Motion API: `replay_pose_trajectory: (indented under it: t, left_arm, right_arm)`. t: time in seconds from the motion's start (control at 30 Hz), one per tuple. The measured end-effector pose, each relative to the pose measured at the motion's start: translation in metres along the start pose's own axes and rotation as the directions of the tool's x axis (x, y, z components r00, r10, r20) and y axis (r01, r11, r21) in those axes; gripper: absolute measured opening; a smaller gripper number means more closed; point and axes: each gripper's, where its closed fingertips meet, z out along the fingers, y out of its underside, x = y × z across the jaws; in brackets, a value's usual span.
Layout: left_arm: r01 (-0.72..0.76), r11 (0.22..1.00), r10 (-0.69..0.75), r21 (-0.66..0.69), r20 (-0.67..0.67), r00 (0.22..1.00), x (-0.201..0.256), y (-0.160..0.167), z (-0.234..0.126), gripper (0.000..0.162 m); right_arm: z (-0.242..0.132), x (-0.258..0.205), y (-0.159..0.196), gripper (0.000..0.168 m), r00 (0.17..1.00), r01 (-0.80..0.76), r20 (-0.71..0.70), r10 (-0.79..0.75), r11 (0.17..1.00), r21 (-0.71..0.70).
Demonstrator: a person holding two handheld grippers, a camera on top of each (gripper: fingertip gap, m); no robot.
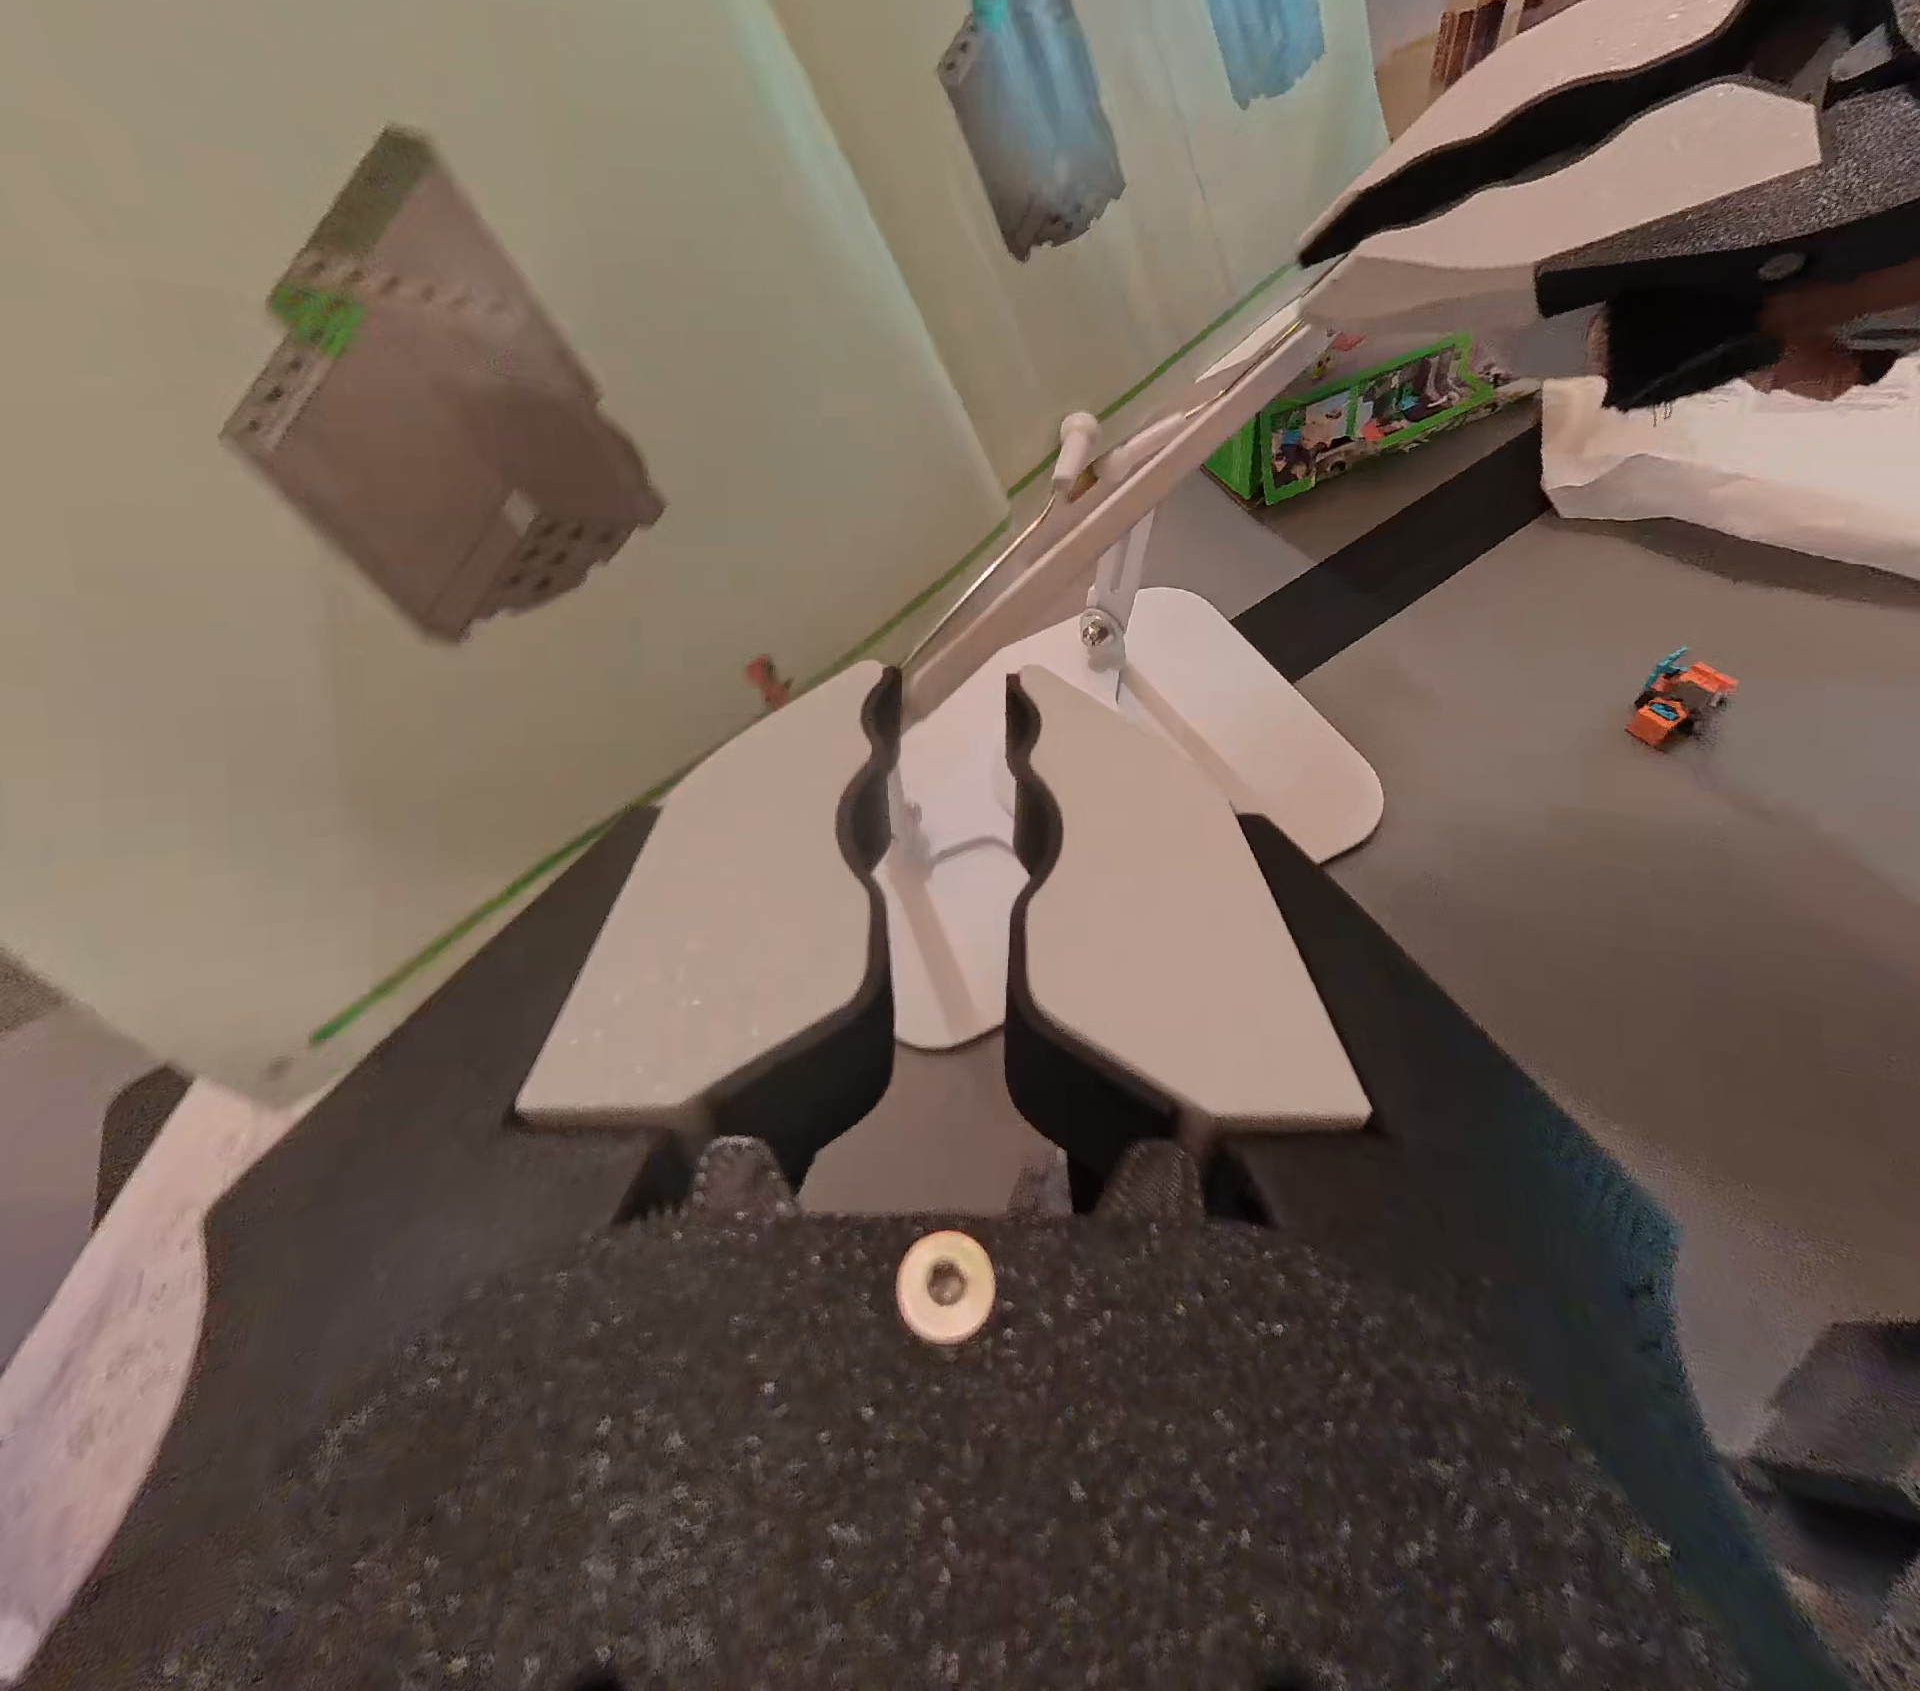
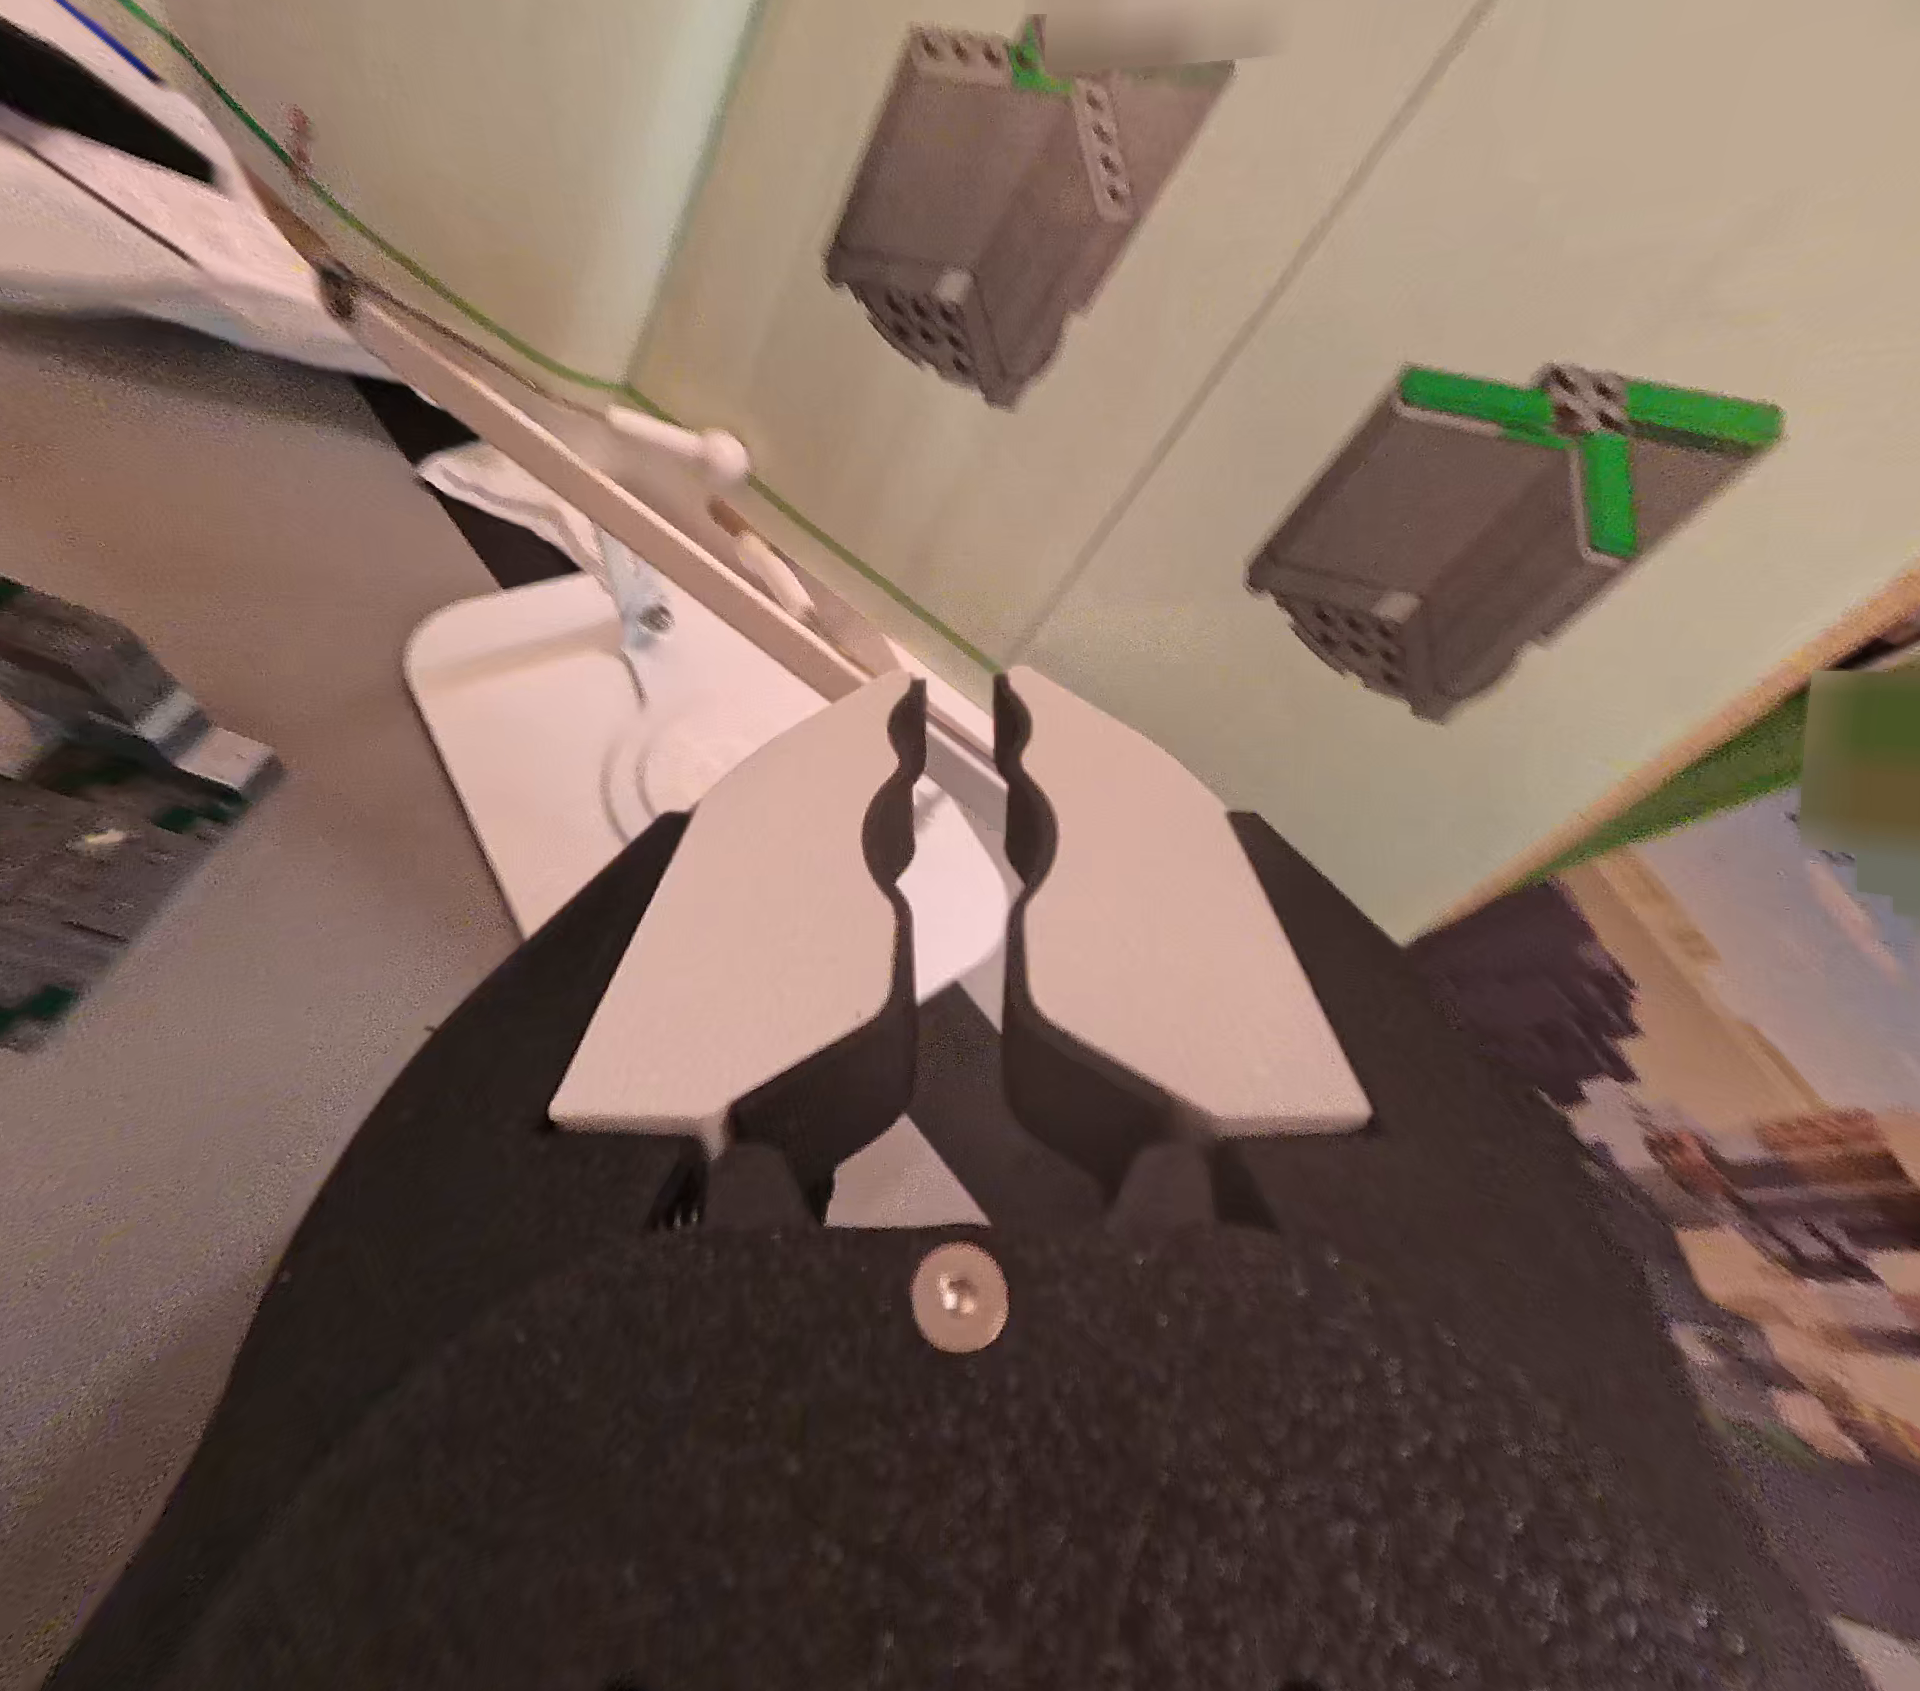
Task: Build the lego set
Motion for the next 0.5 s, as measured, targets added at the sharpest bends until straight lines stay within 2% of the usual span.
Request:
replay_pose_trajectory:
  t: [0.17,0.3,0.37,0.43,0.5]
  left_arm:
    - [0.104,0.994,-0.104,-0.015,-0.018,0.994,-0.012,0.025,-0.019,0.017]
    - [0.138,0.989,-0.137,-0.044,0.015,0.990,-0.025,0.040,-0.019,0.018]
    - [0.171,0.984,-0.170,-0.050,0.021,0.985,-0.030,0.044,-0.017,0.020]
    - [0.203,0.978,-0.203,-0.041,0.019,0.979,-0.035,0.046,-0.014,0.020]
    - [0.234,0.971,-0.233,-0.045,0.016,0.972,-0.040,0.049,-0.011,0.021]
  right_arm:
    - [-0.013,0.034,0.025,0.013,0.987,0.091,-0.127,-0.094,0.995,-0.030]
    - [-0.018,0.057,0.039,0.015,0.985,0.028,-0.167,-0.033,0.999,-0.032]
    - [-0.017,0.066,0.044,0.026,0.986,-0.050,-0.161,0.049,0.999,-0.004]
    - [-0.016,0.075,0.046,0.046,0.978,-0.151,-0.137,0.155,0.988,0.037]
    - [-0.012,0.080,0.047,0.064,0.961,-0.267,-0.054,0.271,0.961,0.074]
